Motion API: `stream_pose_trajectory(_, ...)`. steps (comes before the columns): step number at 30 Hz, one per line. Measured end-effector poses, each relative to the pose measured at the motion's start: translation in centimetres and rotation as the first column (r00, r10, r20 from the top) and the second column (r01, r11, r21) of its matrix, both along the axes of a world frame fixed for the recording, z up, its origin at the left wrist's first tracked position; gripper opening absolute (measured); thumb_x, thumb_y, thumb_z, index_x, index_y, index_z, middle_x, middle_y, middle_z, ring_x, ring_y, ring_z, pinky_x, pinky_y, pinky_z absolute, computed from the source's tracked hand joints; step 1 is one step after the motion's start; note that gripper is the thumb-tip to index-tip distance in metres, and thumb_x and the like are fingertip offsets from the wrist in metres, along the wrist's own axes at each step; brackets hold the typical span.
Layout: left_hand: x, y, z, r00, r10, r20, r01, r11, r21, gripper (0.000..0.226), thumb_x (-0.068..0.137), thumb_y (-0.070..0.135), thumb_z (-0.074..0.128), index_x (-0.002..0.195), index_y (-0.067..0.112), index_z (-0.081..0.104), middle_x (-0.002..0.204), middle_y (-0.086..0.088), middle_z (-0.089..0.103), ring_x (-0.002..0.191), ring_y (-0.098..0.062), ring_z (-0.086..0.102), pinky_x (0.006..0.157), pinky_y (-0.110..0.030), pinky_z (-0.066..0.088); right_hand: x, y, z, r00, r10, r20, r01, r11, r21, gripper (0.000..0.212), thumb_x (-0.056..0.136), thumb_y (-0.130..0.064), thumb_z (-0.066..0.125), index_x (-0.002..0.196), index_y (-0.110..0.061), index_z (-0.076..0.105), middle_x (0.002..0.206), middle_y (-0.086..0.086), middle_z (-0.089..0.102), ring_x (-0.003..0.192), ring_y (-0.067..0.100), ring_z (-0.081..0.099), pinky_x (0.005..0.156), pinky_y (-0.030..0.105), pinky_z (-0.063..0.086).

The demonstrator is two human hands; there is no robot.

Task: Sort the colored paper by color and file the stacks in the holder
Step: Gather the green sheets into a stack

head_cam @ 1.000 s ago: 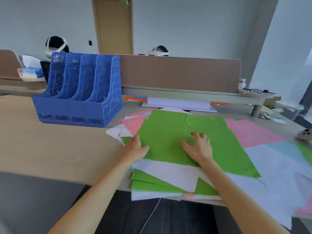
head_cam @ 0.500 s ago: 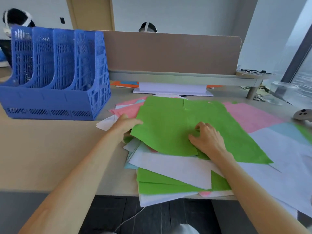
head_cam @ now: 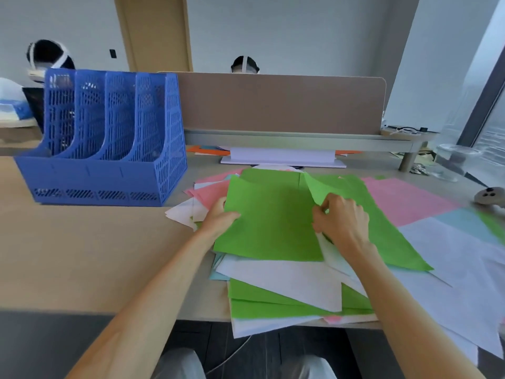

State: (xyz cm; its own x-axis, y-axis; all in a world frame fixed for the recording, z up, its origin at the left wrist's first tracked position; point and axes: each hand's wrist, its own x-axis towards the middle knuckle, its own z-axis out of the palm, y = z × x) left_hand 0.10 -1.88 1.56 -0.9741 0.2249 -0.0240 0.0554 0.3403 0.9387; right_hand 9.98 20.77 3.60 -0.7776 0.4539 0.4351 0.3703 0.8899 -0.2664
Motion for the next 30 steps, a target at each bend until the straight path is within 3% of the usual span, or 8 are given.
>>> stream_pose_trajectory(6,-0.8,0.1,0.5,0.998,-0.010,0.063,0.011,1.000,-0.006,0.039,0.093,0.015,0.056,0.131,0.014,0.046,0.090,0.009,0.058,0.077,-0.004,0.057,0.059,-0.022,0.042,-3.6,-5.3,0.1,0.988,0.128,0.090,-0.125,0.991,-0.038,0.023,0.087,-0.028,0.050,0.092,-0.010,0.064,0.084,0.009,0.064,0.076,0.031,0.059,0.067,0.031,0.047)
stream_pose_trajectory(9,-1.0,-0.2,0.4,0.992,-0.021,0.128,0.016,0.999,0.040,0.035,0.092,0.022,0.057,0.126,0.014,0.049,0.100,0.001,0.064,0.089,-0.014,0.063,0.078,-0.034,0.054,-5.3,-7.2,-0.8,0.961,0.228,0.158,-0.191,0.957,-0.217,0.027,0.088,-0.037,0.053,0.092,-0.013,0.066,0.094,0.009,0.068,0.089,0.031,0.064,0.078,0.034,0.052)
stream_pose_trajectory(12,-1.5,-0.5,0.4,0.989,-0.037,0.146,0.032,0.999,0.036,0.037,0.092,0.024,0.057,0.127,0.013,0.050,0.111,-0.003,0.065,0.101,-0.020,0.063,0.094,-0.042,0.050,-6.1,-6.4,-0.7,0.952,0.283,0.119,-0.224,0.905,-0.361,0.035,0.090,-0.050,0.052,0.103,-0.022,0.068,0.099,0.008,0.068,0.092,0.028,0.065,0.080,0.034,0.051)
stream_pose_trajectory(14,-1.9,-0.6,0.8,0.988,-0.070,0.139,0.066,0.997,0.034,0.027,0.093,0.023,0.056,0.119,0.015,0.051,0.105,0.000,0.064,0.096,-0.017,0.062,0.090,-0.037,0.050,-6.4,-4.1,-0.4,0.963,0.249,0.101,-0.206,0.925,-0.320,0.038,0.092,-0.050,0.050,0.114,-0.024,0.065,0.103,0.008,0.069,0.089,0.025,0.065,0.080,0.034,0.053)
stream_pose_trajectory(17,-2.5,-0.4,1.4,0.988,-0.110,0.106,0.111,0.994,-0.004,0.026,0.094,0.025,0.054,0.119,0.019,0.047,0.104,0.004,0.060,0.100,-0.017,0.059,0.095,-0.040,0.047,-6.8,-0.1,-1.0,0.960,0.160,0.232,-0.112,0.972,-0.207,0.048,0.093,-0.049,0.048,0.131,-0.021,0.055,0.132,0.008,0.057,0.117,0.026,0.056,0.098,0.041,0.046)
stream_pose_trajectory(19,-3.1,-0.1,1.5,0.990,-0.114,0.081,0.117,0.993,-0.031,0.029,0.094,0.027,0.054,0.121,0.018,0.047,0.109,0.002,0.061,0.103,-0.018,0.059,0.097,-0.042,0.047,-7.1,1.2,-2.1,0.929,0.155,0.335,-0.099,0.979,-0.178,0.050,0.093,-0.052,0.043,0.130,-0.020,0.053,0.138,0.008,0.051,0.125,0.028,0.050,0.105,0.049,0.040)
stream_pose_trajectory(25,-4.7,0.7,0.5,0.987,-0.126,0.099,0.130,0.991,-0.032,0.039,0.089,0.032,0.057,0.126,0.018,0.055,0.111,0.001,0.067,0.102,-0.020,0.064,0.098,-0.046,0.048,-7.9,-0.1,-3.8,0.934,0.195,0.301,-0.195,0.980,-0.029,0.049,0.098,-0.053,0.030,0.127,-0.025,0.057,0.124,0.006,0.061,0.115,0.029,0.055,0.103,0.043,0.041)
stream_pose_trajectory(30,-5.4,0.9,-0.2,0.986,-0.155,0.061,0.160,0.984,-0.074,0.060,0.085,0.033,0.066,0.138,0.021,0.042,0.130,0.003,0.057,0.117,-0.020,0.057,0.103,-0.049,0.044,-8.2,-0.7,-4.0,0.924,0.316,0.215,-0.298,0.948,-0.115,0.045,0.098,-0.052,0.034,0.121,-0.025,0.062,0.117,0.002,0.068,0.111,0.028,0.057,0.095,0.045,0.049)
